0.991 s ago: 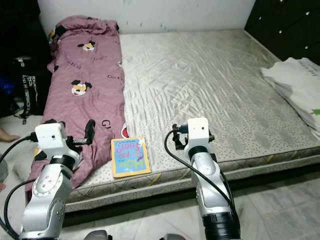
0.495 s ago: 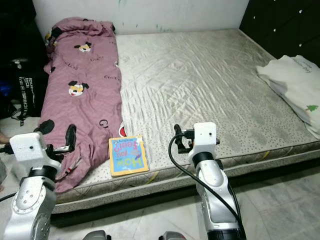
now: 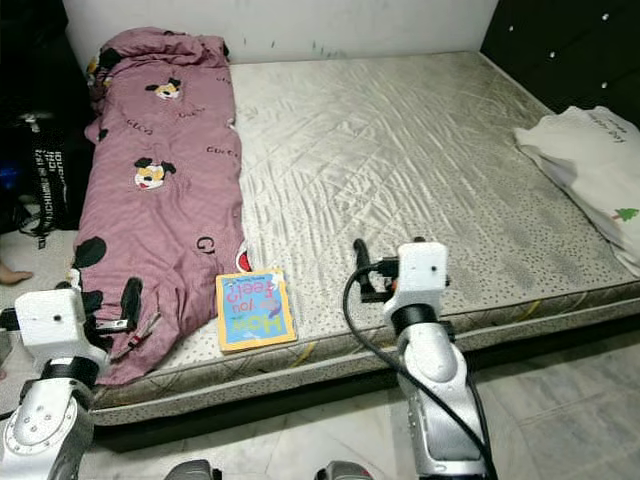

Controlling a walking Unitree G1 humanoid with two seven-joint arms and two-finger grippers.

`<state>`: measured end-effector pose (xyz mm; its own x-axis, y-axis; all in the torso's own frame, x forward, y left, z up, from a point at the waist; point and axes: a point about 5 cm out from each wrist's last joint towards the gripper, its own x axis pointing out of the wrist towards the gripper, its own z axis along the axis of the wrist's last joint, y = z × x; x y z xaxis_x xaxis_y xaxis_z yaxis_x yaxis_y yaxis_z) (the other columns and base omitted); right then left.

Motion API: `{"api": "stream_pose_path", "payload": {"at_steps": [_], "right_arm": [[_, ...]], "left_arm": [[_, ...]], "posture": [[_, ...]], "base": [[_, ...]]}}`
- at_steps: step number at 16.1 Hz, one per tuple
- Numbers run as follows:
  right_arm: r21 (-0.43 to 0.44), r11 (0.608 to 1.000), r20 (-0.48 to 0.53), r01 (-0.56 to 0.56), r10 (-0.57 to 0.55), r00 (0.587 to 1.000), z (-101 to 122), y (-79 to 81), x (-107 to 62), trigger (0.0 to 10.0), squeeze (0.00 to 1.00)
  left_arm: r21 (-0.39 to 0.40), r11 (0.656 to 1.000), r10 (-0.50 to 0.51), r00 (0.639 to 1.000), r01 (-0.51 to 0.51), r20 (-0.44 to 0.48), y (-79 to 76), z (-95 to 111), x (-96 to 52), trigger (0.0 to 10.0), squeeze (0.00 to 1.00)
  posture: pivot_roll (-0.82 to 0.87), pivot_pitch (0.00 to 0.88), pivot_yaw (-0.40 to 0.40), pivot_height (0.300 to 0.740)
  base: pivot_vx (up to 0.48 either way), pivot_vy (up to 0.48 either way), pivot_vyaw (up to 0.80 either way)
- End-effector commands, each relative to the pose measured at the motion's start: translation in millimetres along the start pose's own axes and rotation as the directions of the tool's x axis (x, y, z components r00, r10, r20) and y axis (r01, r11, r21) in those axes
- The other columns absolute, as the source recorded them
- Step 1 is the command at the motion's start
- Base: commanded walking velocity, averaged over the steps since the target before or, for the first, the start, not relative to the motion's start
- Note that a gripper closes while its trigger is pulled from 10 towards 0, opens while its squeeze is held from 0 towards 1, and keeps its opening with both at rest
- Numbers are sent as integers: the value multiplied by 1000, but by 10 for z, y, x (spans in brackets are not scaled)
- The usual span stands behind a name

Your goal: Clean up the room

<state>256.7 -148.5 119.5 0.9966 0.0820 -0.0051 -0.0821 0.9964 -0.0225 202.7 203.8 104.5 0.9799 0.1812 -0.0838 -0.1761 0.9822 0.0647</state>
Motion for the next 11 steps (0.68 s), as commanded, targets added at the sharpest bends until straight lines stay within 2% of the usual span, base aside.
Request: {"api": "stream_pose_path", "payload": {"at_steps": [1,11], "right_arm": [[-12,1000,4,20,-20,1000,3,-31,-14,10000,0],[-12,1000,4,20,-20,1000,3,-31,-14,10000,0]], "left_arm": [[18,1000,15,1000,-15,-3,23,10,3,10000,0],[18,1000,15,1000,-15,-3,23,10,3,10000,0]], "posture": [[56,52,-16,740],[56,52,-16,740]], "base": [[0,0,0],[0,0,0]]}}
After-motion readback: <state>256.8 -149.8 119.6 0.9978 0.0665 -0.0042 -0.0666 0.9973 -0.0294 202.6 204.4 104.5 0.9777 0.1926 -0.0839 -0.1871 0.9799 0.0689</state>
